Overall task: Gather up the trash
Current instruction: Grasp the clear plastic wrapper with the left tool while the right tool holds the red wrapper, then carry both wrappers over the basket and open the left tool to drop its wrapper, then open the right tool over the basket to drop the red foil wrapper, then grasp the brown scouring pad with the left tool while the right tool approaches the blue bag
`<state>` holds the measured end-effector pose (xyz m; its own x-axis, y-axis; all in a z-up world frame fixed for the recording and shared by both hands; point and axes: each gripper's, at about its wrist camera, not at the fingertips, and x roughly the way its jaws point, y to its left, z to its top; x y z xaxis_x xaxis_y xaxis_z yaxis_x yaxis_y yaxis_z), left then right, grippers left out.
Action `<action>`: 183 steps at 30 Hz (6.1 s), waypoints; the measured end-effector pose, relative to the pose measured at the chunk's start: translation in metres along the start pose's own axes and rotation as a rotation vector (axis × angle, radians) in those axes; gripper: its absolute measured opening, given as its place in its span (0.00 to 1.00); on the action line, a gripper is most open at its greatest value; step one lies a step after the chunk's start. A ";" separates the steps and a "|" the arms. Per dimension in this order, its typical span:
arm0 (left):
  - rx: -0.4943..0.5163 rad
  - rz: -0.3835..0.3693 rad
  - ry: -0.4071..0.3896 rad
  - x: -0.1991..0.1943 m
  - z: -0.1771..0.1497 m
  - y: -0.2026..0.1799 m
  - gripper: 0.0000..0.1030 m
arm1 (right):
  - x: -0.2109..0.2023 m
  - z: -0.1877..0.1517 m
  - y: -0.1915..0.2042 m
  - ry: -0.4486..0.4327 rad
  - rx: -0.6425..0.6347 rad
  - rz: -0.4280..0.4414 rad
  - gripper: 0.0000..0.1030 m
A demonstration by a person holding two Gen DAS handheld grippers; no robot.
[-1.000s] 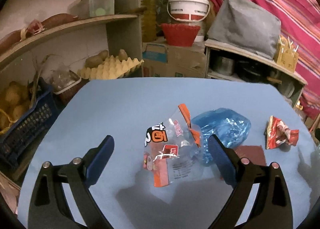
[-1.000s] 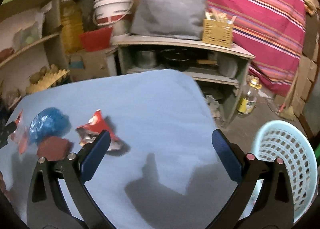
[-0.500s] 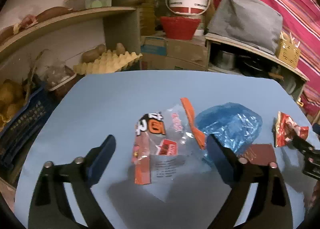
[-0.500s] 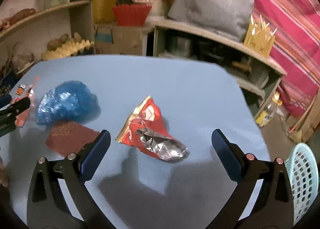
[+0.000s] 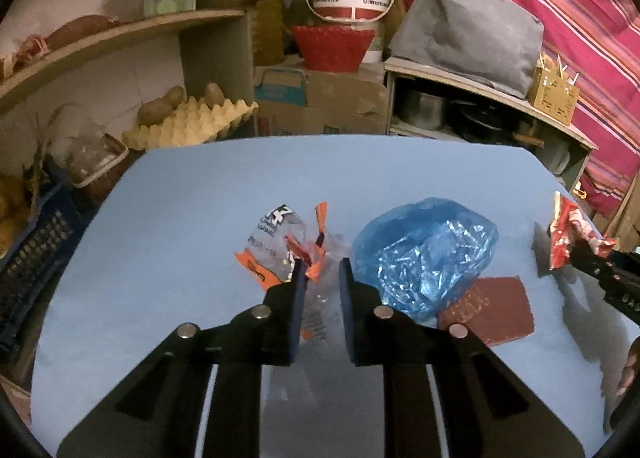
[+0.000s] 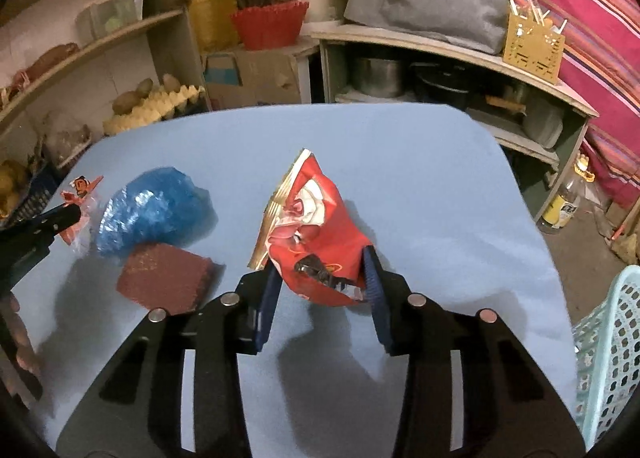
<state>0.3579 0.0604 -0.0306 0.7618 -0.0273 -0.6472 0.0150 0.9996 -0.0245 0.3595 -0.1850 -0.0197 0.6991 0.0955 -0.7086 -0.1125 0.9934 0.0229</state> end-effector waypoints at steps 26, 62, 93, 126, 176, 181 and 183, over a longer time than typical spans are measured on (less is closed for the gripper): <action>0.044 -0.006 -0.187 -0.091 0.006 -0.075 0.15 | -0.132 -0.035 -0.097 -0.210 0.087 -0.107 0.39; 0.292 -0.476 -0.202 -0.137 -0.008 -0.400 0.14 | -0.210 -0.122 -0.291 -0.177 0.342 -0.318 0.40; 0.324 -0.430 -0.088 -0.102 -0.019 -0.413 0.87 | -0.191 -0.122 -0.312 -0.124 0.400 -0.322 0.68; 0.036 -0.049 0.134 0.008 -0.015 -0.124 0.96 | -0.102 -0.044 -0.165 -0.116 0.301 -0.283 0.96; -0.069 0.156 -0.202 -0.120 -0.003 0.080 0.81 | -0.005 -0.013 0.083 -0.071 -0.071 -0.056 0.96; -0.137 0.177 -0.229 -0.128 0.002 0.110 0.81 | 0.013 0.002 0.109 -0.074 -0.080 -0.042 0.96; -0.152 0.189 -0.236 -0.129 0.004 0.120 0.81 | 0.018 0.007 0.117 -0.070 -0.096 -0.046 0.96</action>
<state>0.2639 0.1841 0.0527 0.8711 0.1794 -0.4571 -0.2243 0.9735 -0.0452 0.3642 -0.0663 -0.0251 0.7522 0.0575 -0.6564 -0.1441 0.9864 -0.0787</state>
